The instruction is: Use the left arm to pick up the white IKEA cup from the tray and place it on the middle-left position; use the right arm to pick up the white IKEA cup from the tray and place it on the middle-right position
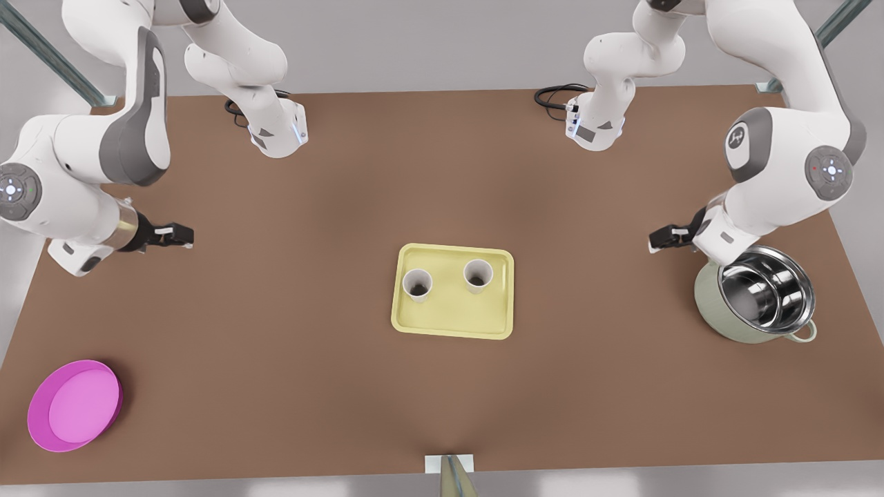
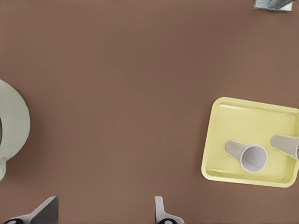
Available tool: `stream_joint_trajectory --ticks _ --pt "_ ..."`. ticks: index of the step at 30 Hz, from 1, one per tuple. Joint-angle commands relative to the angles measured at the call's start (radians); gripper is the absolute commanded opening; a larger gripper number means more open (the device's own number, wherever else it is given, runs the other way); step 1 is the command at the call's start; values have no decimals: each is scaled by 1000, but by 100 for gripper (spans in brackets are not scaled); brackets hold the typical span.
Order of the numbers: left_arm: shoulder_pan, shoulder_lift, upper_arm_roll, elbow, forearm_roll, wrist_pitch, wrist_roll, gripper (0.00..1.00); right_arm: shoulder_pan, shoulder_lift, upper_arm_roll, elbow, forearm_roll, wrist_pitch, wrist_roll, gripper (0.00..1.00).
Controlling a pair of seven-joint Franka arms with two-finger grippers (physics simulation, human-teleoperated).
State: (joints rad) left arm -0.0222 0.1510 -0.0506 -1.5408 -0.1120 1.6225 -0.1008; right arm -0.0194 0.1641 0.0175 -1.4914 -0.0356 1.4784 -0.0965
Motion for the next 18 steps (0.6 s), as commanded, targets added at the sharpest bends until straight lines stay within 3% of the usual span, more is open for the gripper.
stream_joint_trajectory --ticks 1,6,8,11,13,18 --pt "-5 -1 -2 1 3 80 38 100 2 18 1 2 -6 122 34 100" --pt "7 16 6 8 -9 128 226 100 10 81 15 10 14 172 29 100" --pt "-18 53 -3 30 21 125 159 100 128 155 22 2 46 269 101 100" --pt "-148 93 -5 28 15 125 -11 100 326 230 22 -3 46 352 383 100" --pt "-318 143 -5 36 43 139 -250 100 404 261 24 -12 46 411 486 100" --pt "-446 231 -5 64 90 183 -505 100 572 347 24 -30 34 559 799 100"
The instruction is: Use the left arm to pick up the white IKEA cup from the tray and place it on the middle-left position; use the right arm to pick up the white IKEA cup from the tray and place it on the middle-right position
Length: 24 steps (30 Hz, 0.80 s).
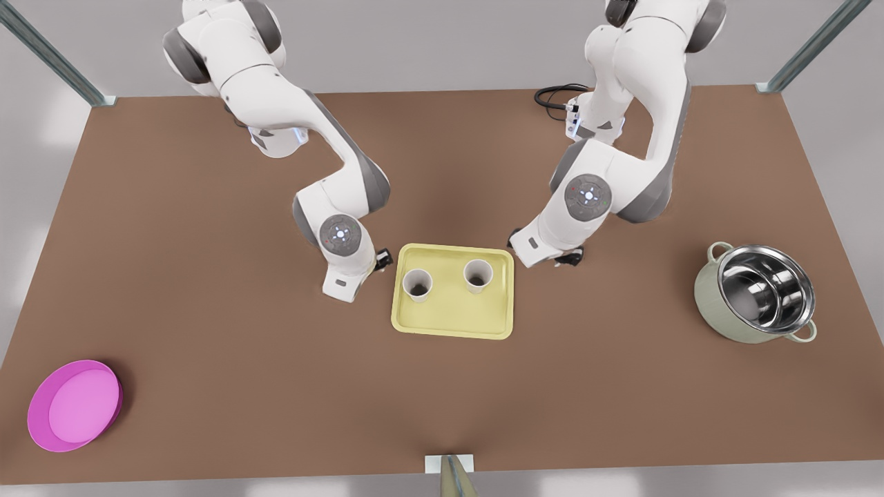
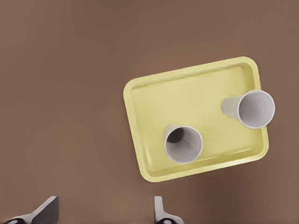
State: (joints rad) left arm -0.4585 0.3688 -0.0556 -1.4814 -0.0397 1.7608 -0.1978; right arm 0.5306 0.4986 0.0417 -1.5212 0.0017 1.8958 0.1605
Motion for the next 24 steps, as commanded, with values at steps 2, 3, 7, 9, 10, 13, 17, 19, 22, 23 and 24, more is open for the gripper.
stream_joint_trajectory --ticks 2,3,7,9,10,13,17,19,22,23,24 --pt "-9 38 0 4 15 77 -413 100 39 29 0 3 -3 164 582 100" --pt "-11 59 0 6 15 112 -433 100 54 40 0 4 -3 192 596 100" --pt "-57 124 0 -31 41 184 -466 100 77 63 -3 3 -3 233 600 100" --pt "-69 124 0 -62 41 218 -496 100 78 92 -5 6 -3 270 600 100" --pt "-69 125 0 -63 41 224 -496 100 80 104 -5 6 -3 273 600 100" --pt "-66 202 0 -63 24 335 -496 100 89 123 -5 6 -3 278 599 100" --pt "-69 231 0 -99 3 428 -476 100 88 164 -5 6 -5 281 599 100" --pt "-92 196 0 -155 11 416 -476 100 86 178 -5 0 -5 309 591 100" --pt "-111 171 0 -211 21 439 -477 100 88 187 -5 -7 -5 309 591 100" --pt "-112 164 -1 -238 27 463 -477 100 88 187 -5 -8 -3 309 591 100" --pt "-112 164 -1 -241 27 465 -479 100 88 187 -5 -8 -3 309 591 100"
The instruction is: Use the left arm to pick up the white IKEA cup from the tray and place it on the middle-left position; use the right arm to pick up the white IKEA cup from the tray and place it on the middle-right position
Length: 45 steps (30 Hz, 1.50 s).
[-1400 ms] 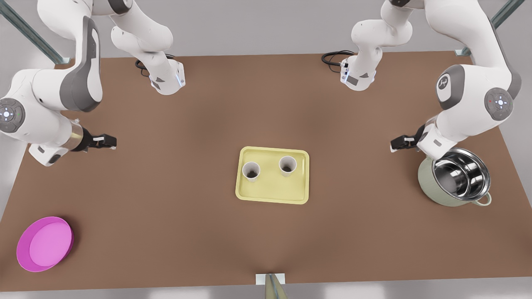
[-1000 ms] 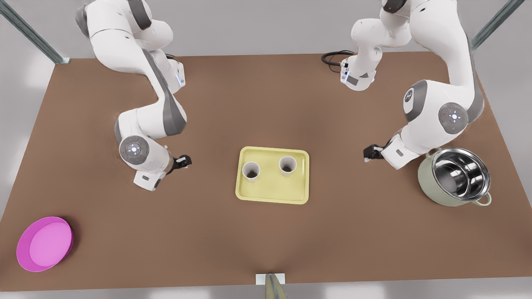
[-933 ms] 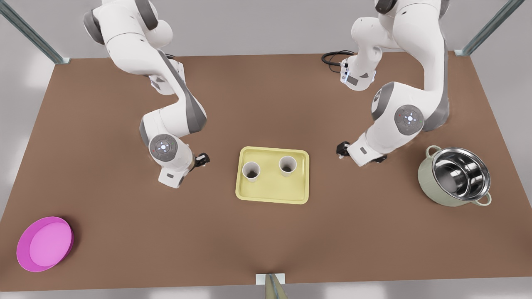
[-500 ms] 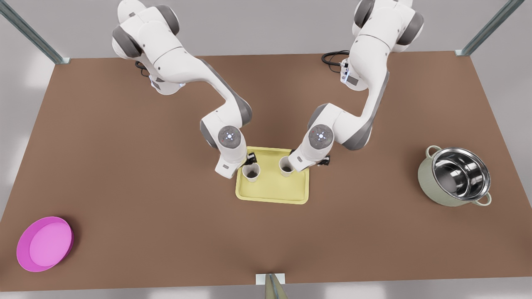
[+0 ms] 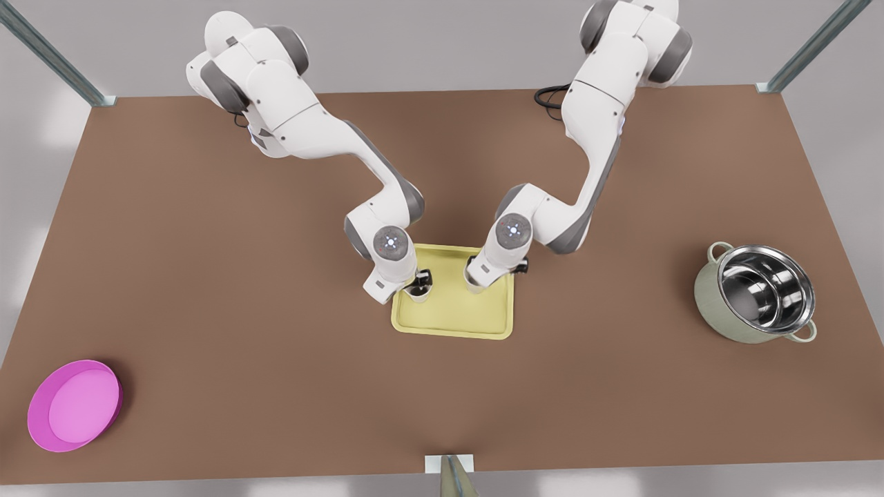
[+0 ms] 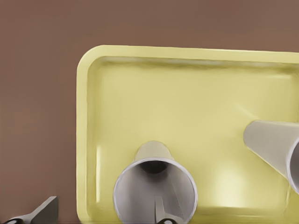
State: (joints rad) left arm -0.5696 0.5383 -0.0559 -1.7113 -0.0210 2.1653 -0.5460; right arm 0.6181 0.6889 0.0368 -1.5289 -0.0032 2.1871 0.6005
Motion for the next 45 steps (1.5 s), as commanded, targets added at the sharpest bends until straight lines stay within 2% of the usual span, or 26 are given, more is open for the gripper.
stream_joint_trajectory --ticks 1,4,7,8,10,12,16,17,18,22,23,25,27,31,36,39,41,45 --pt "-1 -3 1 -13 9 59 -134 100 0 4 0 -1 2 17 150 100" --pt "-1 25 1 -11 9 90 -135 100 0 21 0 -1 6 14 148 100" --pt "-12 48 1 -21 9 111 -141 100 -1 24 0 -1 12 10 153 63" --pt "-12 46 1 -34 9 122 -141 100 -1 27 2 -1 14 8 162 54" --pt "-15 25 1 -73 32 122 -144 100 -1 29 0 -1 14 8 162 47" --pt "-16 25 1 -74 33 123 -146 98 -3 35 0 1 14 10 160 33" --pt "-16 5 1 -73 33 125 -147 94 -8 35 0 3 14 8 156 24" --pt "-18 9 1 -74 33 148 -158 89 -17 28 -2 7 26 5 156 24" --pt "-27 20 1 -74 33 168 -164 89 -32 12 2 9 94 -1 134 24" --pt "-32 52 1 -77 35 223 -178 86 -77 -72 2 12 104 -104 105 22" --pt "-33 51 1 -77 35 222 -178 77 -86 -115 3 10 126 -144 96 22" --pt "-33 42 1 -76 35 214 -176 54 -166 -147 -2 7 135 -179 -51 23" --pt "-33 37 2 -74 35 206 -176 53 -307 -157 -2 6 132 -230 -292 23" --pt "-33 29 2 -74 35 203 -178 23 -554 -141 -5 1 63 -254 -663 23" --pt "-33 22 4 -59 35 157 -176 22 -650 -103 -6 4 22 -227 -863 23" --pt "-10 -38 11 -51 35 84 -138 22 -660 -58 -5 9 -29 -188 -889 23" --pt "62 -89 14 -51 24 18 -12 22 -656 -38 -5 10 -20 -164 -855 23" --pt "298 -127 14 -53 3 -55 408 23 -661 -29 0 3 37 -86 -835 25"
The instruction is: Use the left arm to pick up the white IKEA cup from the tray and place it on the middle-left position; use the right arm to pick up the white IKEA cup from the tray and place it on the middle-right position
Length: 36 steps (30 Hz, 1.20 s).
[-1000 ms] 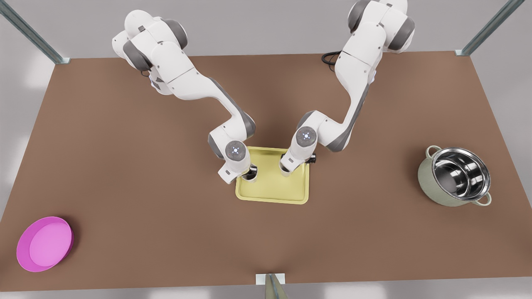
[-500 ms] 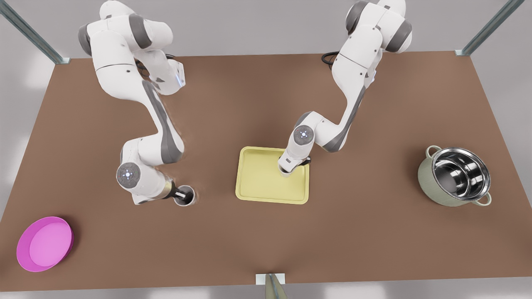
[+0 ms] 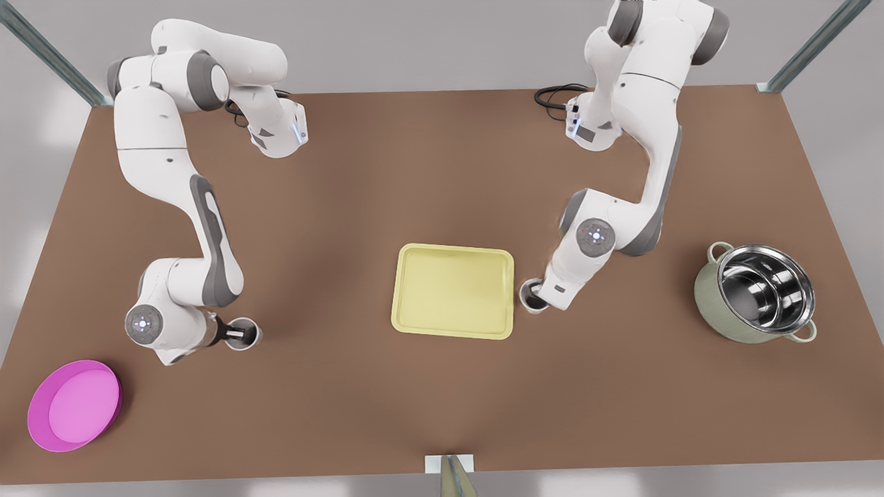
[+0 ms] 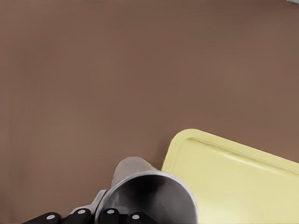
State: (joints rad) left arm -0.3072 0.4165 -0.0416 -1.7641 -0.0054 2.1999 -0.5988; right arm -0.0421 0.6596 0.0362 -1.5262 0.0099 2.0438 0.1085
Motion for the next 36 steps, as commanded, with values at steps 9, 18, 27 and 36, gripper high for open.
stream_joint_trajectory --ticks 9,18,27,36 --pt "192 113 -3 -18 -117 176 956 23 -1 34 1 -3 25 72 -346 57" --pt "206 168 -1 -26 -113 282 988 30 -25 14 1 -2 59 33 -417 100" --pt "207 111 6 -26 -113 193 987 100 37 -368 -42 169 -16 -517 -210 100" --pt "207 -318 45 143 -76 -502 516 100 74 -466 -101 69 -8 -540 -182 100"
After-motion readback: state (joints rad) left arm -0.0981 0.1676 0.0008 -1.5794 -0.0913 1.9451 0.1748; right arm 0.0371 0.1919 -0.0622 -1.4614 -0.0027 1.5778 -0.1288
